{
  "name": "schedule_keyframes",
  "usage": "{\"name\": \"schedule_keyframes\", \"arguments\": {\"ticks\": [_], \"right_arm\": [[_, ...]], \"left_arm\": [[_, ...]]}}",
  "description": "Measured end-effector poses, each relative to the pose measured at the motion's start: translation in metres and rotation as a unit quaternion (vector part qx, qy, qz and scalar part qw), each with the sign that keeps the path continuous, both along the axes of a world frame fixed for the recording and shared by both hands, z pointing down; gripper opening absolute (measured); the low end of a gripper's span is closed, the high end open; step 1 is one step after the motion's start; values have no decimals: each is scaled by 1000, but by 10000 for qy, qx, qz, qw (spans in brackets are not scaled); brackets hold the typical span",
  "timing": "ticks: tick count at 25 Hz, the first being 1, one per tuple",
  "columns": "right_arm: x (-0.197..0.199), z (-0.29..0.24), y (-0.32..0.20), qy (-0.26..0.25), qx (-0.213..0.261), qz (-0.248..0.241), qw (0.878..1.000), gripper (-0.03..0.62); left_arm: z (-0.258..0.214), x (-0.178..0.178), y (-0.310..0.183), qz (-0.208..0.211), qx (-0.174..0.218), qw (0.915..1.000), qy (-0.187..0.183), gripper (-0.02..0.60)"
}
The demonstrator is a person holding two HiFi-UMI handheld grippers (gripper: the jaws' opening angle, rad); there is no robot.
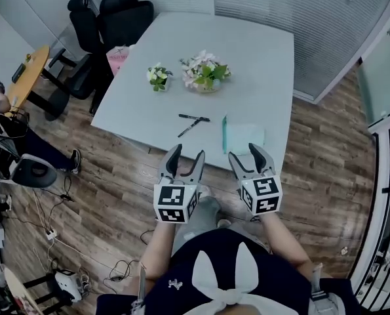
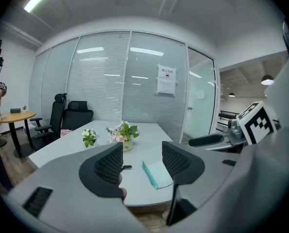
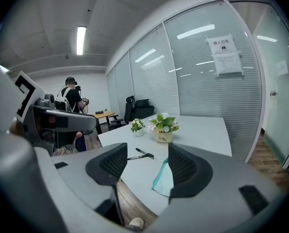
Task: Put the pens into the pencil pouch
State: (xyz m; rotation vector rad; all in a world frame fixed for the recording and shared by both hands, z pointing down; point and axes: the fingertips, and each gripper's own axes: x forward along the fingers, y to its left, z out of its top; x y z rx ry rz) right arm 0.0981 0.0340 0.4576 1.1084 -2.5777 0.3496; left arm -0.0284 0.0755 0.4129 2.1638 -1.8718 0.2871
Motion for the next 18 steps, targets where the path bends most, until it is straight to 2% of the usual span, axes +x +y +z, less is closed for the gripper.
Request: {"name": "schedule_keyframes", "arguments": {"ticks": [18], "right_arm": [[-47, 99, -68, 884, -850, 150, 9923, 261]], "left_arm": [[33, -72, -72, 99, -561, 9983, -73, 242]]}}
